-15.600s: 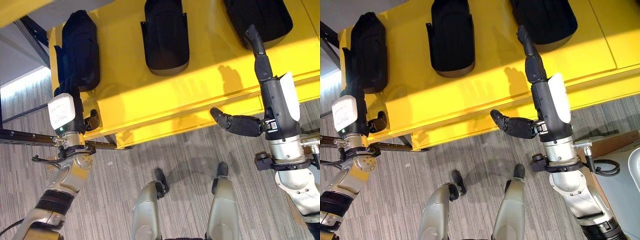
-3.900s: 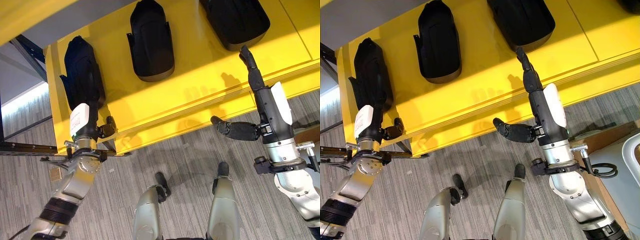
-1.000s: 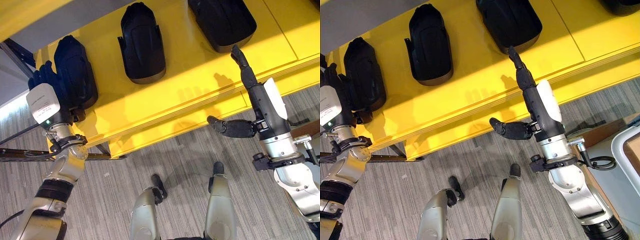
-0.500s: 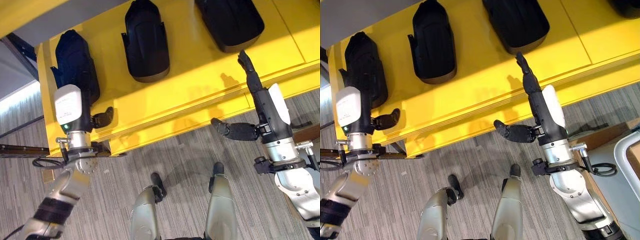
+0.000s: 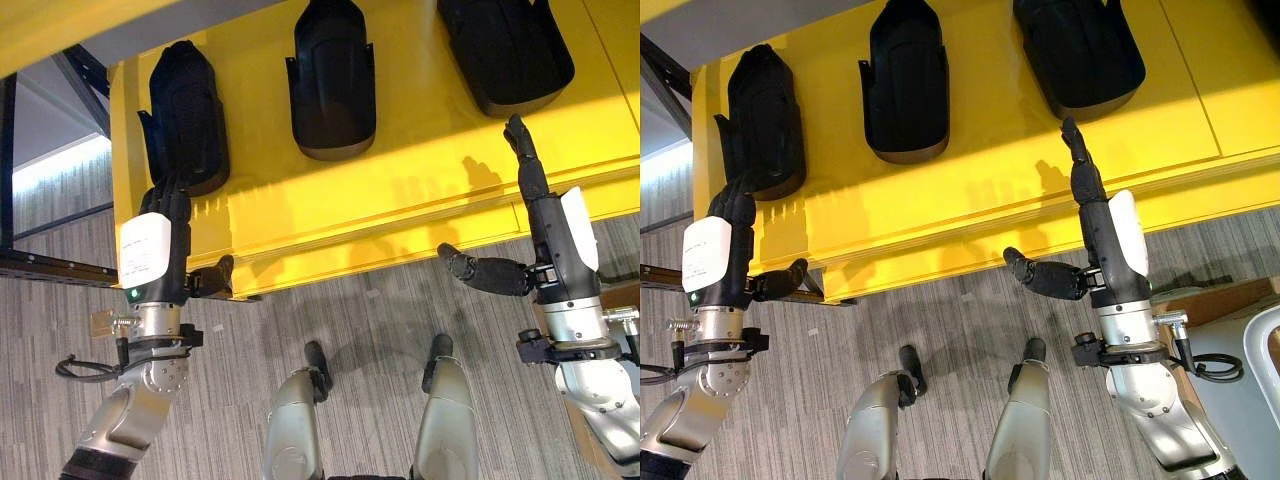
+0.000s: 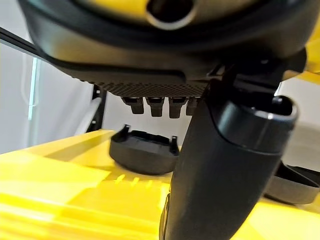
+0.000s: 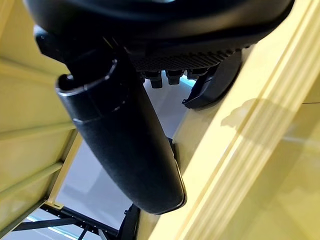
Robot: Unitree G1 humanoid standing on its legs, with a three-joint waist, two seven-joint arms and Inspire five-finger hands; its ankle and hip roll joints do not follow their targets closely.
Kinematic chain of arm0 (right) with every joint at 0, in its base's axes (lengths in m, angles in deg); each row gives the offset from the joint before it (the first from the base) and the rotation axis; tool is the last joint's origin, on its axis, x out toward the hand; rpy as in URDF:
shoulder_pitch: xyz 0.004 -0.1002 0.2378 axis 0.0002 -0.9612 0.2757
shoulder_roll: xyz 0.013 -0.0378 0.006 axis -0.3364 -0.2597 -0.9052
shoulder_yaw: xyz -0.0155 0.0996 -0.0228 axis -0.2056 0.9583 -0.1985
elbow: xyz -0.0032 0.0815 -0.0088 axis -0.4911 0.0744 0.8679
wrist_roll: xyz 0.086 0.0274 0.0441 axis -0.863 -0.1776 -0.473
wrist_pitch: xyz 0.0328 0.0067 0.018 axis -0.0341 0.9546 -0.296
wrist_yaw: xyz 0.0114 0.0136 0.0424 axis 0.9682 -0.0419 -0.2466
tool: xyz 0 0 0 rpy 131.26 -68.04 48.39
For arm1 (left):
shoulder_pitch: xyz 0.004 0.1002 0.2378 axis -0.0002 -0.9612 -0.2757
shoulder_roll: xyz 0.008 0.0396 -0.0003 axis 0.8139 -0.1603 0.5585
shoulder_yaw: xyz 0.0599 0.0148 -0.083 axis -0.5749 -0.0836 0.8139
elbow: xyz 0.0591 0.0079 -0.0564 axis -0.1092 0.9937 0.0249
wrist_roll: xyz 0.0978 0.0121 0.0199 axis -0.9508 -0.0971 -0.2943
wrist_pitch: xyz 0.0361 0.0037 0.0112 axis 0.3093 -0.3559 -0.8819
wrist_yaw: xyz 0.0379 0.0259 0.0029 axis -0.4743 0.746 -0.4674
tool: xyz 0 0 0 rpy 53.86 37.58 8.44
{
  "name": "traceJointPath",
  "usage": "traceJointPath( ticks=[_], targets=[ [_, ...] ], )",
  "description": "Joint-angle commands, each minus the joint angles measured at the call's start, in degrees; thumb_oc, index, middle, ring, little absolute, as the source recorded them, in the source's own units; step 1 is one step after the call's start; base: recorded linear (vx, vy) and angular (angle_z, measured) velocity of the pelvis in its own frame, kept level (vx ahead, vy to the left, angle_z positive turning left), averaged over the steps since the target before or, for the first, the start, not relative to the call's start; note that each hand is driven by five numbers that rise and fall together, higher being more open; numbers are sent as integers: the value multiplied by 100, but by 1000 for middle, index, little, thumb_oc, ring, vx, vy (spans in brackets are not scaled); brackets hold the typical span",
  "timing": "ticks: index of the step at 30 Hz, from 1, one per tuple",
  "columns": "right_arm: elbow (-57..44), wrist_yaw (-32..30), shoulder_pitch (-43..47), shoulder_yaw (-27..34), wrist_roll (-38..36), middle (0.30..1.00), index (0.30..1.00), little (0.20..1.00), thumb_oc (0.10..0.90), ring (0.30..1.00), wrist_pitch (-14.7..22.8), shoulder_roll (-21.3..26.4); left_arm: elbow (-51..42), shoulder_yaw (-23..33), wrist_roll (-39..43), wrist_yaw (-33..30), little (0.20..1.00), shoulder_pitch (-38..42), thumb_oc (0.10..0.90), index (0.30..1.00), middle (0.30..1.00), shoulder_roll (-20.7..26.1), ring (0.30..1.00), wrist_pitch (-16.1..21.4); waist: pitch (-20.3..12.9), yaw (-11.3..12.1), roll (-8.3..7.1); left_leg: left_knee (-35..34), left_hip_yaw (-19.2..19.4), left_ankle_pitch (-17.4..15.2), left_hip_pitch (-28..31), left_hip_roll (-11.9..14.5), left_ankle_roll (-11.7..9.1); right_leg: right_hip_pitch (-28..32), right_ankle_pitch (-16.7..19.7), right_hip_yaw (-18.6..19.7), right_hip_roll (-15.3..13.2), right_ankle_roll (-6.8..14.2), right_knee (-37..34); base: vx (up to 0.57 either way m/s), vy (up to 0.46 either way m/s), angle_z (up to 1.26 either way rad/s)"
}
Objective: Move parts from the plastic box to the shelf.
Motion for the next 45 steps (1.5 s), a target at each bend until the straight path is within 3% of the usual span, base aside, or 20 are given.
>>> traceJointPath(
  ticks=[1,4,8,10,11,13,14,16,20,23,25,26,32,34,35,38,39,45],
  targets=[
    [-694,-502,28,677,108,1000,1000,1000,900,1000,754,-171,-479,960,283,-1488,1000,76,900,1000,1000,347,1000,789,-371,100,-180,-174,-448,-159,24,-38,17,684,-279,-380,-236,199,-322,-15,-47,2],
    [-729,-629,-148,815,222,1000,1000,1000,900,1000,821,-344,-708,1317,222,-1621,1000,-28,900,1000,1000,69,1000,1499,-451,197,-187,-283,-551,-95,0,-59,-17,719,-361,-434,-139,143,-322,-63,-112,12],
    [-771,-812,-303,904,242,1000,1000,1000,900,1000,795,-420,-967,1385,266,-1383,1000,-116,900,1000,1000,-126,1000,1893,-528,250,-188,-376,-645,-39,19,-43,-72,772,-487,-533,-5,62,-248,-82,-122,29],
    [-769,-873,-455,1022,195,1000,1000,1000,900,1000,768,-461,-1121,1414,570,-949,1000,-301,900,1000,1000,-220,1000,2191,-616,291,-189,-503,-699,-4,135,-58,-68,887,-546,-593,89,28,-276,-51,-121,16],
    [-715,-898,-553,1070,93,1000,1000,1000,900,1000,852,-487,-1181,1399,927,-353,1000,-431,900,1000,1000,-243,1000,2576,-670,308,-198,-580,-711,-5,245,-33,-78,979,-618,-635,143,0,-266,-89,-123,14],
    [-660,-861,-674,1146,-134,1000,1000,1000,900,1000,974,-521,-1272,1358,1656,359,1000,-579,900,1000,1000,-274,1000,2926,-731,328,-200,-678,-727,71,310,8,-82,1035,-611,-686,213,-50,-283,-77,-150,14],
    [-601,-741,-832,1214,-430,1000,1000,1000,900,1000,1063,-542,-1405,1255,2754,1459,1000,-821,900,1000,1000,-358,1000,3101,-824,363,-209,-779,-756,89,434,41,-103,1171,-671,-739,293,-88,-318,-49,-164,9],
    [-543,-609,-920,1217,-764,1000,1000,1000,900,1000,1100,-567,-1510,1094,3545,2340,1000,-1032,900,1000,1000,-460,1000,3177,-910,387,-220,-957,-769,160,591,81,-112,1350,-677,-778,385,-134,-448,-32,-147,1],
    [-187,-157,-964,1069,-1835,1000,1000,1000,900,1000,1182,-673,-1565,700,5439,4245,1000,-1478,900,1000,1000,-663,1000,3060,-1103,443,-219,-1425,-756,437,936,258,-172,1722,-630,-864,582,-244,-762,-22,-152,-4],
    [358,374,-859,879,-2590,1000,1000,1000,900,1000,1268,-818,-1431,337,5821,5281,1000,-1701,900,1000,1000,-753,1000,3142,-1280,433,-234,-1802,-762,654,1228,433,-207,1967,-578,-820,633,-271,-1019,2,-121,-4],
    [596,624,-780,757,-2740,1000,1000,1000,900,1000,1346,-861,-1300,151,6212,5388,1000,-1679,900,1000,1000,-739,1000,3060,-1364,398,-235,-1924,-730,750,1320,525,-242,2044,-605,-800,672,-306,-1055,4,-83,-2],
    [718,780,-741,679,-2910,1000,1000,1000,900,1000,1289,-861,-1162,24,6614,5566,1000,-1600,900,1000,1000,-751,1000,2830,-1459,363,-240,-2003,-684,831,1374,593,-272,2112,-598,-800,690,-318,-1115,11,-61,-2],
    [1002,1403,-726,508,-3137,1000,1000,1000,900,1000,1266,-1010,-931,-165,6679,6116,1000,-1458,900,1000,1000,-748,1000,2605,-1707,289,-256,-2251,-629,1025,1550,759,-325,2295,-566,-805,711,-349,-1251,30,1,-2],
    [1040,1748,-720,439,-3344,1000,1000,1000,900,1000,1099,-1010,-888,-169,6901,6068,1000,-1483,900,1000,1000,-754,1000,2289,-1775,279,-266,-2361,-604,1098,1607,792,-346,2365,-541,-799,691,-334,-1332,26,64,-3],
    [1128,2303,-751,346,-3496,1000,1000,1000,900,1000,883,-1037,-787,-132,6877,6184,1000,-1491,900,1000,1000,-754,1000,2220,-1844,271,-278,-2430,-586,1132,1651,797,-349,2441,-509,-805,662,-320,-1430,23,73,-4],
    [1234,2701,-951,229,-3285,1000,1000,1000,900,1000,929,-976,-623,-20,6795,6222,1000,-1642,900,1000,1000,-738,1000,2146,-1928,284,-307,-2423,-594,1135,1667,748,-346,2523,-443,-817,611,-310,-1532,13,92,-2],
    [1261,2746,-1055,229,-3470,1000,1000,1000,900,1000,890,-947,-562,29,6907,6250,1000,-1700,900,1000,1000,-734,1000,1957,-1961,290,-323,-2417,-600,1098,1694,718,-330,2563,-422,-836,593,-305,-1577,3,69,2],
    [1617,2830,-1233,252,-3567,1000,1000,1000,900,1000,929,-1124,-361,407,6865,6258,1000,-2160,900,1000,1000,-821,1000,1826,-2109,372,-390,-2438,-567,948,1904,580,-251,2795,-327,-920,532,-262,-1818,42,53,4]
  ],
)
